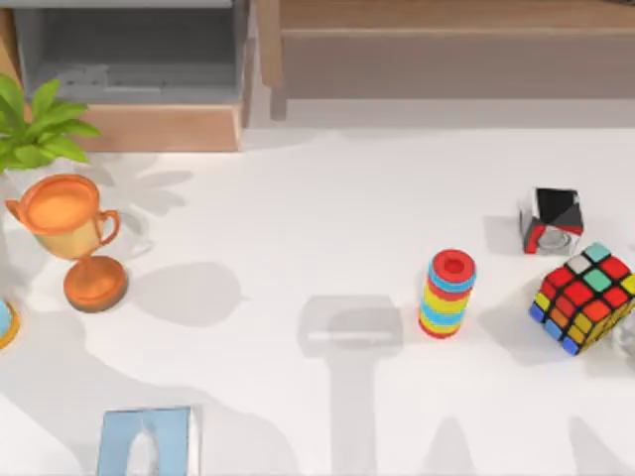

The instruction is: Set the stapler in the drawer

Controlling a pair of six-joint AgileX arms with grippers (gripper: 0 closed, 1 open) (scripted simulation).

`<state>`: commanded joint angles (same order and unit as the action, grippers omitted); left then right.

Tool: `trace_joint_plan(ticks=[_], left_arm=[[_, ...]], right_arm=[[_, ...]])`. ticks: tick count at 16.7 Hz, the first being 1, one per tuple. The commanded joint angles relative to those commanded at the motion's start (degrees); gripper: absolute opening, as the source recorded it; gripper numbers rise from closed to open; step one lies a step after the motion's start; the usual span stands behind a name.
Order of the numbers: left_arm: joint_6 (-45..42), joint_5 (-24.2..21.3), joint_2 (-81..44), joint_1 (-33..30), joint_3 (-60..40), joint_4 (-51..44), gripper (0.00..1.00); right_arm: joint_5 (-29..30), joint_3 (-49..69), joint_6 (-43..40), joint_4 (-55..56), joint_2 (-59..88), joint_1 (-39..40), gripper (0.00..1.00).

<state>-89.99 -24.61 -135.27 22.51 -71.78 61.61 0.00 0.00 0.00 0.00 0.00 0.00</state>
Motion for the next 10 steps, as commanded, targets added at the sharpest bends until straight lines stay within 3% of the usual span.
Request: trace_joint_plan(ticks=[4,10], left_arm=[[0.0,0.0,0.0,0.0,0.0,0.0,0.98],[0.0,0.0,0.0,0.0,0.0,0.0,1.0]], right_arm=[[0.0,0.0,0.0,0.0,0.0,0.0,1.0],[0.0,0.0,0.0,0.0,0.0,0.0,1.0]])
